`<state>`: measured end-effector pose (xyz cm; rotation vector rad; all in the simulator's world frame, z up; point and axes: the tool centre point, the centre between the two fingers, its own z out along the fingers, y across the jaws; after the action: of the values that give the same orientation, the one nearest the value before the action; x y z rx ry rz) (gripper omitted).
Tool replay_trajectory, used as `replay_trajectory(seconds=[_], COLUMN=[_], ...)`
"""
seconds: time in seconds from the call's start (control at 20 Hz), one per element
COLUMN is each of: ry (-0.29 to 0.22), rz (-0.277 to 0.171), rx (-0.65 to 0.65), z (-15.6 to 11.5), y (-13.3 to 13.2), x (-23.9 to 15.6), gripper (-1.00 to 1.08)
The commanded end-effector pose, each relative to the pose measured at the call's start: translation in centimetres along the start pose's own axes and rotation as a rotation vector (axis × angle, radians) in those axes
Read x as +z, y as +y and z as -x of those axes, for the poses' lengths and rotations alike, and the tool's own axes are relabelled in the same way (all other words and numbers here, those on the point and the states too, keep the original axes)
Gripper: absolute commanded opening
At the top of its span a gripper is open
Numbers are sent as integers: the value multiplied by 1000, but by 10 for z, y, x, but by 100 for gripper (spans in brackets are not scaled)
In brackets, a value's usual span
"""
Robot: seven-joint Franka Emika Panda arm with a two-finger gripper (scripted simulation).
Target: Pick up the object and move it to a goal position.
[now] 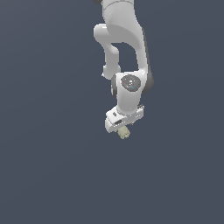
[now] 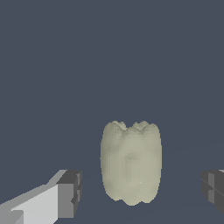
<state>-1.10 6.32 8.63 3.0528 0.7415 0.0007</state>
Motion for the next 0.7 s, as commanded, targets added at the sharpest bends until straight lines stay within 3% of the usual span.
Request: replay_trajectory(seconds=[0.0, 0.55, 0.6, 0.65], ry=[-1, 0, 0, 0], rz=[0, 0, 0, 0], rx=[-1, -5, -5, -5], z=[1, 0, 0, 0], y=[0, -1, -1, -1], x=[8, 45, 45, 45], gripper=[100, 100, -100, -100])
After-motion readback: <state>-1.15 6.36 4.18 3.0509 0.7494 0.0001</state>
